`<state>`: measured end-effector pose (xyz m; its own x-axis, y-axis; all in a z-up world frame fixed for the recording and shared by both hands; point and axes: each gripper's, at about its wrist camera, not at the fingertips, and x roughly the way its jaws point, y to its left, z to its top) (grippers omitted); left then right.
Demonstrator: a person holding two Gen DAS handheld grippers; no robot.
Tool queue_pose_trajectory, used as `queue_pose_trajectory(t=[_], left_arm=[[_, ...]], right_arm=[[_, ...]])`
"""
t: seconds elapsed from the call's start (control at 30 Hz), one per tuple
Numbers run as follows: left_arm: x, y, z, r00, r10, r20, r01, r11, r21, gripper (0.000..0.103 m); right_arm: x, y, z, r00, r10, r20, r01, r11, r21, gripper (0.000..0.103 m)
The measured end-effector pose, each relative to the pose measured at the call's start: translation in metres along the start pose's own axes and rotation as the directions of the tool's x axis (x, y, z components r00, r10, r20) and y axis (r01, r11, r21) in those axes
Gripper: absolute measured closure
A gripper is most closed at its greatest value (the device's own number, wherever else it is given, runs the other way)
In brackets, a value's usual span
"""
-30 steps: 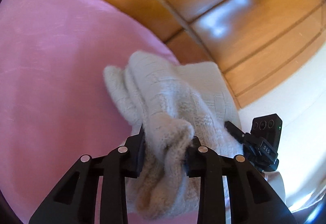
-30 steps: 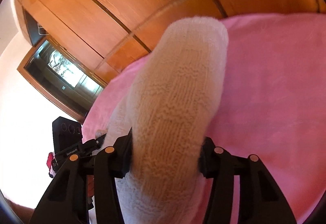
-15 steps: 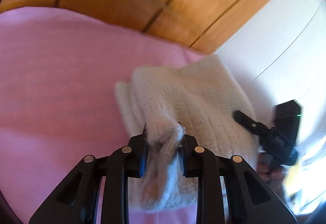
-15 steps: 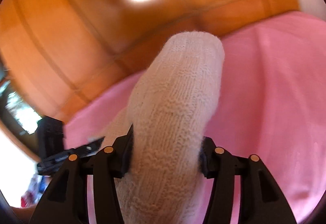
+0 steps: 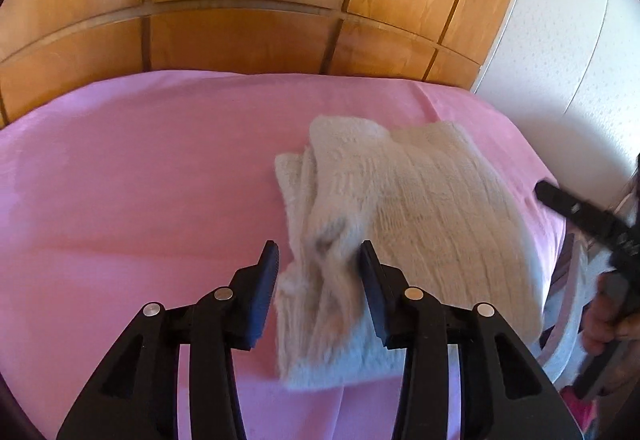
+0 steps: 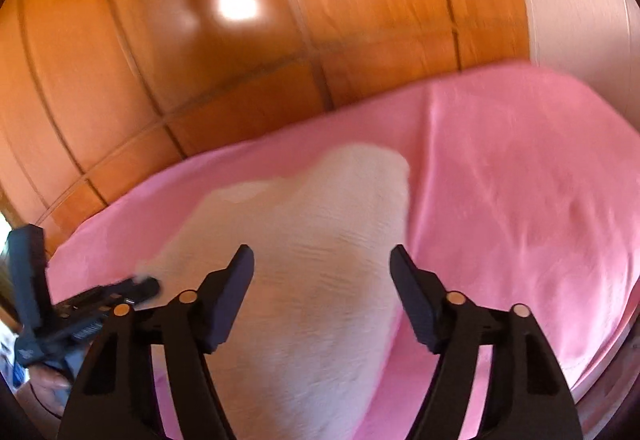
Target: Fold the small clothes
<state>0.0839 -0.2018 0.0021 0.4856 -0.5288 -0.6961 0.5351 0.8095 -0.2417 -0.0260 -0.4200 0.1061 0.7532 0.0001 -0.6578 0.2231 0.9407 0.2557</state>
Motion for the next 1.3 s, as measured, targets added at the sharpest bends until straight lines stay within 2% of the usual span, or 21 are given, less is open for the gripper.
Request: queue_pose_trajectory(t=[0.07,0.1,0.17,0.2,0.3,0.43,0.57,0.67,0.7,0.77,0.83,0.93,1.3], left_arm=[[0.008,-0.002,-0.009,0.998,0.048,-0.035,-0.047,0.999,0.009,0.063],[0.010,0.001,-0.015,0.997,0.048,-0.054,-0.049,0.999,-0.003,0.063],[0.016,0.008,-0.022,0.997,0.055,-0.054,-0.056,0.998,-0.025,0.061],[0.015,0.008,-0.024,0.997,0.060,-0.050,-0.061,0.998,-0.025,0.061],[0.004,0.008,-0.025,0.997,0.066,-0.040,-0.067,0.997,-0.032,0.061],[-0.018,0.010,-0.026,0.994,0.105,0.001,-0.105,0.993,-0.059,0.042],[-0.045,0.012,-0.028,0.988,0.143,0.060,-0.137,0.987,-0.089,0.035],[-0.059,0.009,-0.030,0.981,0.169,0.094,-0.162,0.984,-0.078,0.031],[-0.063,0.008,-0.030,0.977,0.183,0.106,-0.175,0.982,-0.075,0.026],[-0.071,0.004,-0.031,0.970,0.203,0.136,-0.196,0.979,-0.064,0.023],[-0.080,0.001,-0.034,0.964,0.220,0.153,-0.213,0.975,-0.057,0.013],[-0.087,-0.004,-0.034,0.956,0.234,0.178,-0.228,0.972,-0.054,0.012],[-0.090,-0.007,-0.035,0.949,0.262,0.176,-0.256,0.965,-0.055,0.009]], right_arm=[[0.002,0.017,-0.008,1.000,0.015,-0.021,-0.015,1.000,-0.020,0.047],[0.009,0.025,-0.017,0.998,0.027,-0.062,-0.029,0.999,-0.031,0.047],[0.027,0.037,-0.038,0.991,-0.021,-0.130,0.011,0.997,-0.070,0.048],[0.036,0.041,-0.052,0.989,-0.066,-0.129,0.054,0.994,-0.094,0.048],[0.036,0.049,-0.062,0.989,-0.125,-0.083,0.111,0.982,-0.150,0.047],[0.023,0.051,-0.053,0.989,-0.121,-0.085,0.111,0.988,-0.111,0.037],[0.004,0.057,-0.052,0.991,-0.126,-0.046,0.123,0.991,-0.052,0.024],[-0.006,0.063,-0.052,0.984,-0.180,-0.013,0.180,0.983,-0.034,0.015],[-0.009,0.065,-0.052,0.980,-0.199,-0.006,0.199,0.980,-0.027,0.012],[-0.018,0.069,-0.051,0.971,-0.240,0.014,0.240,0.971,-0.015,0.008],[-0.024,0.073,-0.052,0.962,-0.270,0.036,0.270,0.963,-0.008,0.004],[-0.029,0.080,-0.053,0.953,-0.297,0.054,0.298,0.954,-0.023,0.003],[-0.031,0.082,-0.061,0.924,-0.375,0.076,0.377,0.926,-0.020,0.003]])
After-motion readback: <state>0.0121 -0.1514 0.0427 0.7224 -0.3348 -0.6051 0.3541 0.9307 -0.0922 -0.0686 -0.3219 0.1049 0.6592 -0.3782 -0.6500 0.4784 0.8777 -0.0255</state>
